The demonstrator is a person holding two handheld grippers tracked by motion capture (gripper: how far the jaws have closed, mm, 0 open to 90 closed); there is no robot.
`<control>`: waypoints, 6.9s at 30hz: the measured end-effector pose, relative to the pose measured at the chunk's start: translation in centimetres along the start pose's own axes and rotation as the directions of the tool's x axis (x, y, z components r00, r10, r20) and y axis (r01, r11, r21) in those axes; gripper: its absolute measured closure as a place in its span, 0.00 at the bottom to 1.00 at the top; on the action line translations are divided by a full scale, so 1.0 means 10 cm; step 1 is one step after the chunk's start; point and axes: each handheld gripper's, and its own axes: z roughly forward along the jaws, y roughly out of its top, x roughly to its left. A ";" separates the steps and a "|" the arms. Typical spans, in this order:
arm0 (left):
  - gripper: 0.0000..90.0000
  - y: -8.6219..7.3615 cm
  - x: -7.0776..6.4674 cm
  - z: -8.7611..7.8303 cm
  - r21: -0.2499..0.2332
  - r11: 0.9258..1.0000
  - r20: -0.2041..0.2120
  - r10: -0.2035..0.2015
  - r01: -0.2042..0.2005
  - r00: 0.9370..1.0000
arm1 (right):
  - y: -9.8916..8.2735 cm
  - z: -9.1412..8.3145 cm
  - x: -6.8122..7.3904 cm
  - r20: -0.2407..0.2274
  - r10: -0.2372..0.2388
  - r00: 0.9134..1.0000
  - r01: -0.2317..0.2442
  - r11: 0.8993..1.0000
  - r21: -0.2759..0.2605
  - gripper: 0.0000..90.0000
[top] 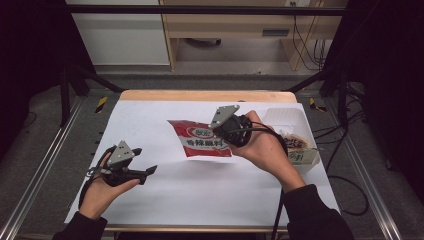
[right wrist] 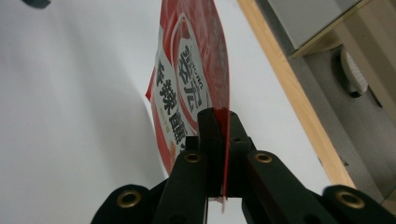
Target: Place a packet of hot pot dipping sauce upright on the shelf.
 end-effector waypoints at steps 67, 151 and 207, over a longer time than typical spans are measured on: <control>0.11 -0.53 0.38 -0.06 -0.017 0.983 -0.131 -0.182 0.181 0.975 | -0.41 -0.60 -1.05 0.247 0.120 0.961 -0.085 0.985 -0.150 1.00; 0.10 -0.50 0.31 0.00 0.009 0.990 -0.121 -0.142 0.144 0.982 | -2.11 -0.57 -1.23 0.347 0.472 0.810 -0.459 0.880 -0.126 0.95; 0.08 -0.50 0.27 0.02 0.029 0.992 -0.116 -0.117 0.121 0.986 | -1.18 -0.07 0.64 0.110 0.461 0.880 -0.437 0.880 -0.187 0.06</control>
